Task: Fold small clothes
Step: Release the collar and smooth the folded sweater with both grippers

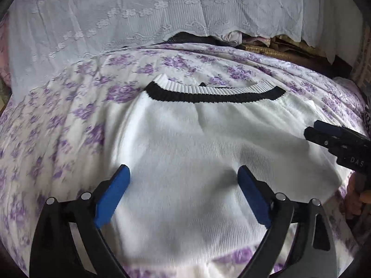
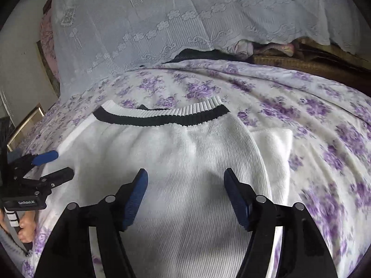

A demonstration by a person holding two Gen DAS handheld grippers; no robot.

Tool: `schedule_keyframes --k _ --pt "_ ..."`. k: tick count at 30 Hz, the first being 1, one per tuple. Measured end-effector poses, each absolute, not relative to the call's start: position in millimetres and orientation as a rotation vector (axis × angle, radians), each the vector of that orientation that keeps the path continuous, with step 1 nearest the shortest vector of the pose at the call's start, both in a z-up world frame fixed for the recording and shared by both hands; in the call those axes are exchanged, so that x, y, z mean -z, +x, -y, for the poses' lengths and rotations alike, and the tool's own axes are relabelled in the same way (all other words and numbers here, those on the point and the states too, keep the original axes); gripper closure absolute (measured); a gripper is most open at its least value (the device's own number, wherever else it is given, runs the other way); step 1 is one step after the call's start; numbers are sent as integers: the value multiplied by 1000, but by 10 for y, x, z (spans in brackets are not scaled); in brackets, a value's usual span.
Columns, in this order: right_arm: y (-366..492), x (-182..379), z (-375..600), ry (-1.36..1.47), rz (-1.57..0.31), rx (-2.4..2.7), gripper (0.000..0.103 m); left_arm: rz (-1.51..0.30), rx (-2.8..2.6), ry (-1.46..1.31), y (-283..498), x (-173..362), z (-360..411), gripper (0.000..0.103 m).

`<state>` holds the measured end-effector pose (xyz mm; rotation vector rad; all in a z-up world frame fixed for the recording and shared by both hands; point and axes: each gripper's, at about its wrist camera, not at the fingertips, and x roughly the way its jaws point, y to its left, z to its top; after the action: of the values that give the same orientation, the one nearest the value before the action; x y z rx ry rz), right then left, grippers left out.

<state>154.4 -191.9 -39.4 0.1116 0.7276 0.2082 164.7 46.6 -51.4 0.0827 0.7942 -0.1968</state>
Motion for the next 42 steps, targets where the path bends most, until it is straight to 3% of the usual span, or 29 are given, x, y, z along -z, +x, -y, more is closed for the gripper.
schedule_keyframes --k 4,7,11,23,29,34,42 --pt "1333 415 1844 85 -733 -190 8 -800 183 59 1430 498 -578 12" --pt "1370 539 1733 10 -831 -175 3 -842 111 90 1387 590 -592 11" --pt "1296 529 1712 -14 -819 -158 3 -907 66 40 1429 672 -711 8" --pt "1002 70 1451 4 -620 -225 3 -741 -41 91 1134 426 -728 8" --pt "1300 99 1131 -19 -665 -247 3 -753 -45 100 1227 450 -739 8" --pt "1566 612 990 -84 -865 -221 3 -795 -41 139 1345 545 -693 8" --pt "1339 462 1052 -85 -792 -189 3 -832 -46 93 1369 601 -785 5"
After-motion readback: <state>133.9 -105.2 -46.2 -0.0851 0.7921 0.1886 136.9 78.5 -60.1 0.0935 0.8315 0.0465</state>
